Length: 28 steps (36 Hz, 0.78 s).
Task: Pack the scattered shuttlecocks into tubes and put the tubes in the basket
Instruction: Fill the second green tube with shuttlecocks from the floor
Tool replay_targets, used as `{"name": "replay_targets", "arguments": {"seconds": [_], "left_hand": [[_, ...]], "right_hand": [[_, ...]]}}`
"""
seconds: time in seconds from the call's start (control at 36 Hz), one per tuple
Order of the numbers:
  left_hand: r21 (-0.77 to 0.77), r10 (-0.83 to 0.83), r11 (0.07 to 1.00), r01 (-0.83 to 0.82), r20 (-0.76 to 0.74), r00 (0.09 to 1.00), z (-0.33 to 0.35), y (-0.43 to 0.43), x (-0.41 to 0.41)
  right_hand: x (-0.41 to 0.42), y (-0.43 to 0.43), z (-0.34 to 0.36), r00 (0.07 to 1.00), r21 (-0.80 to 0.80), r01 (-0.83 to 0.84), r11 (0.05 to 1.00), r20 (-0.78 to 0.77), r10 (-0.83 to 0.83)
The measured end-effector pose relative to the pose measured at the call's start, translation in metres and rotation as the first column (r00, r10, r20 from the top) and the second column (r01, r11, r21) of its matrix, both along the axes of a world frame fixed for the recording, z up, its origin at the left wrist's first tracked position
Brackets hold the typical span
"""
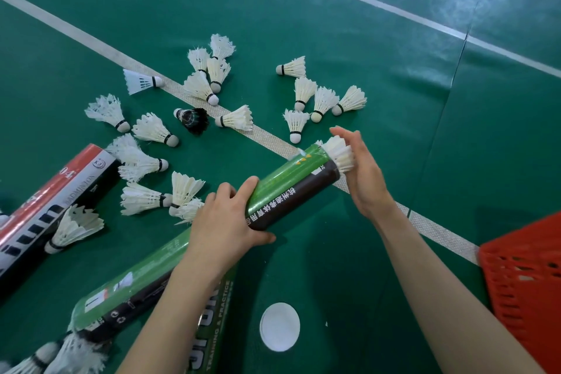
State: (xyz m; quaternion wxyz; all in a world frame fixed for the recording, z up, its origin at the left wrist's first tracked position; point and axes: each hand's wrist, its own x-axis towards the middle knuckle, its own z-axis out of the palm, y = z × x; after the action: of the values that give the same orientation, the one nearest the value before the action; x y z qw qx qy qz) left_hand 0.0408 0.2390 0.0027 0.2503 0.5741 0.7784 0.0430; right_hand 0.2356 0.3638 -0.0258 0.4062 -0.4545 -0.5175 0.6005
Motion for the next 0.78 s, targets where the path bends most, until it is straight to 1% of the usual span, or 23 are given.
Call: {"name": "replay_targets", "arguments": {"seconds": [0.08, 0.17, 0.28, 0.33, 0.39, 0.44, 0.47, 0.5, 0.53, 0.56, 0.61, 0.67, 0.72, 0.78], "left_hand": [[0.019, -0.011, 1.000, 0.012, -0.019, 1.000, 0.004, 0.001, -0.002], [0.040, -0.025, 0.999, 0.027, -0.064, 0.998, 0.008, 0.004, 0.001], [0.024, -0.028, 0.999, 0.031, -0.097, 0.995, 0.009, 0.008, 0.006], [-0.002, -0.010, 1.000, 0.010, -0.099, 0.995, 0.008, 0.010, 0.004], [-0.025, 0.000, 1.000, -0.003, -0.105, 0.994, 0.006, 0.011, 0.003], [-0.045, 0.009, 0.999, -0.014, -0.105, 0.994, 0.004, 0.012, 0.002], [-0.050, 0.020, 0.998, -0.025, -0.097, 0.995, 0.003, 0.013, 0.002], [-0.050, 0.033, 0.998, -0.038, -0.088, 0.996, 0.002, 0.012, 0.001], [-0.044, 0.048, 0.998, -0.051, -0.077, 0.996, 0.001, 0.012, 0.000], [-0.040, 0.062, 0.997, -0.065, -0.067, 0.996, 0.000, 0.011, -0.002], [-0.046, 0.085, 0.995, -0.087, -0.052, 0.995, 0.000, 0.010, -0.007], [-0.063, 0.089, 0.994, -0.092, -0.058, 0.994, 0.000, 0.010, -0.011], [-0.082, 0.082, 0.993, -0.087, -0.068, 0.994, -0.002, 0.009, -0.013], [-0.096, 0.082, 0.991, -0.088, -0.068, 0.994, -0.004, 0.009, -0.016]], "right_hand": [[0.003, -0.003, 0.006, 0.996, -0.005, -0.086, 0.996, -0.016, 0.086], [0.001, -0.005, 0.009, 0.991, -0.020, -0.128, 0.992, -0.043, 0.127], [-0.009, -0.011, 0.004, 0.976, -0.002, -0.218, 0.976, 0.011, 0.218], [-0.013, -0.012, 0.000, 0.975, -0.024, -0.223, 0.974, -0.005, 0.223], [-0.016, -0.008, -0.004, 0.978, -0.085, -0.206, 0.975, -0.054, 0.202], [-0.020, 0.002, -0.008, 0.993, -0.150, -0.108, 0.983, -0.054, 0.101], [-0.023, 0.009, -0.010, 0.999, -0.160, -0.040, 0.986, 0.010, 0.043], [-0.026, 0.017, -0.013, 0.992, -0.132, 0.015, 0.991, 0.125, 0.002], [-0.029, 0.026, -0.018, 0.964, -0.076, 0.043, 0.996, 0.265, -0.022], [-0.031, 0.037, -0.024, 0.918, -0.024, 0.035, 0.999, 0.395, -0.023], [-0.038, 0.058, -0.033, 0.798, 0.022, -0.055, 0.998, 0.602, 0.030], [-0.049, 0.075, -0.035, 0.697, 0.061, -0.145, 0.988, 0.715, 0.058], [-0.062, 0.087, -0.036, 0.630, 0.073, -0.211, 0.975, 0.773, 0.078], [-0.074, 0.097, -0.039, 0.533, 0.060, -0.288, 0.956, 0.839, 0.108]]}}
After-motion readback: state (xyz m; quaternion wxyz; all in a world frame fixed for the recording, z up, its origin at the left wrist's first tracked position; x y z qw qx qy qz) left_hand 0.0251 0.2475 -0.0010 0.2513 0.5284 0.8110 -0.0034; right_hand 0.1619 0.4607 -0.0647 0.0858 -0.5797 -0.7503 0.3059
